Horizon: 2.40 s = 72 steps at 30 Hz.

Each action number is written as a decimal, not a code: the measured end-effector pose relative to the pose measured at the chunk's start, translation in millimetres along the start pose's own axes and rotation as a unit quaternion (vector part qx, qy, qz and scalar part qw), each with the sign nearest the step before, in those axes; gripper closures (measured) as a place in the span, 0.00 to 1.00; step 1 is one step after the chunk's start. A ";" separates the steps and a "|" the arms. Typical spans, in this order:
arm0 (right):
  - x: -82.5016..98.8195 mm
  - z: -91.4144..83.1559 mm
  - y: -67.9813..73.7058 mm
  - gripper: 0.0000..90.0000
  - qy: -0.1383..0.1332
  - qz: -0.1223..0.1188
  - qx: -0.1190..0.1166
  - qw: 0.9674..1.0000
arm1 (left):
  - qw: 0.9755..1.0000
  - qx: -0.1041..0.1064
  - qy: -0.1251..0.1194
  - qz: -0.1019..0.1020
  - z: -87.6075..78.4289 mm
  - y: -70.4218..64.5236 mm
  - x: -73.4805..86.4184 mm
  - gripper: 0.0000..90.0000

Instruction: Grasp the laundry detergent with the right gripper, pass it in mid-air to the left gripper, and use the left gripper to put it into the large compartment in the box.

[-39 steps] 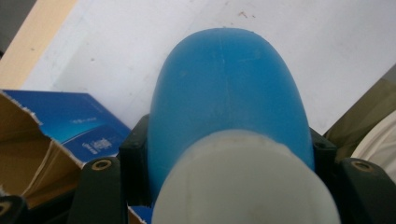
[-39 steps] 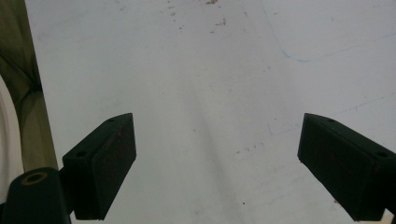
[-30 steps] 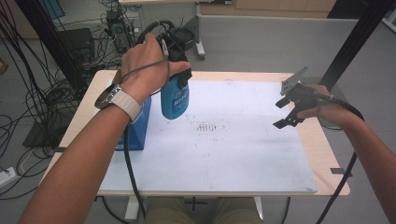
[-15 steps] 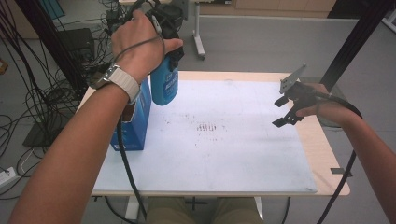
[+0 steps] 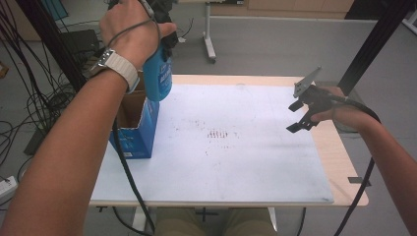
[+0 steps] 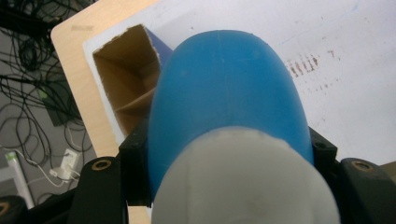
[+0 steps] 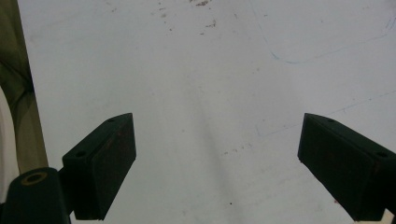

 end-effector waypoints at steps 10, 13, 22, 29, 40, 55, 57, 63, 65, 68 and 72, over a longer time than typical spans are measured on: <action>0.2 -0.1 -1.0 0.12 -0.001 0.001 0.000 1.000 | 0.999 -0.002 0.004 -0.038 0.6 20.2 5.7 0.42; 0.5 0.7 -1.0 0.12 -0.001 0.002 0.000 1.000 | 0.999 -0.005 0.005 -0.050 1.7 26.0 7.7 0.42; 2.1 0.5 -1.4 0.12 -0.002 0.003 0.000 1.000 | 0.997 -0.008 0.009 -0.075 9.8 41.6 15.4 0.42; 3.1 2.7 -1.4 0.12 -0.001 0.004 -0.001 1.000 | 0.996 -0.016 0.007 -0.083 15.7 51.0 21.0 0.42; 3.7 3.1 -0.8 0.12 0.001 0.006 0.000 1.000 | 0.996 -0.019 0.010 -0.092 34.9 65.3 33.6 0.42; 4.0 2.8 -0.8 0.12 0.002 0.008 0.002 1.000 | 0.995 -0.012 0.014 -0.099 69.4 73.6 47.6 0.42; 3.9 3.1 -0.6 0.12 0.002 0.008 0.001 1.000 | 0.995 -0.011 0.014 -0.098 74.5 74.0 49.1 0.42; 3.7 3.4 -0.4 0.12 0.002 0.008 0.002 1.000 | 0.995 -0.008 0.014 -0.096 86.7 73.6 52.9 0.42; 3.4 3.3 -0.2 0.12 0.002 0.008 0.002 1.000 | 0.995 -0.006 0.015 -0.098 92.0 72.9 54.5 0.42; 3.4 3.7 0.2 0.12 0.003 0.008 0.002 1.000 | 0.995 -0.003 0.018 -0.098 101.4 71.6 57.2 0.42; 3.5 3.7 0.8 0.12 0.003 0.008 0.002 1.000 | 0.995 0.003 0.023 -0.099 113.8 70.7 61.2 0.42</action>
Point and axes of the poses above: each handheld gripper's, and its own axes: z roughly forward along the jaws, x roughly out of its underside, y roughly to its left, the point moved 5 cm from there along z, roughly forward along the jaws, and after that the axes turned 8 degrees about z, right-handed, at the moved point
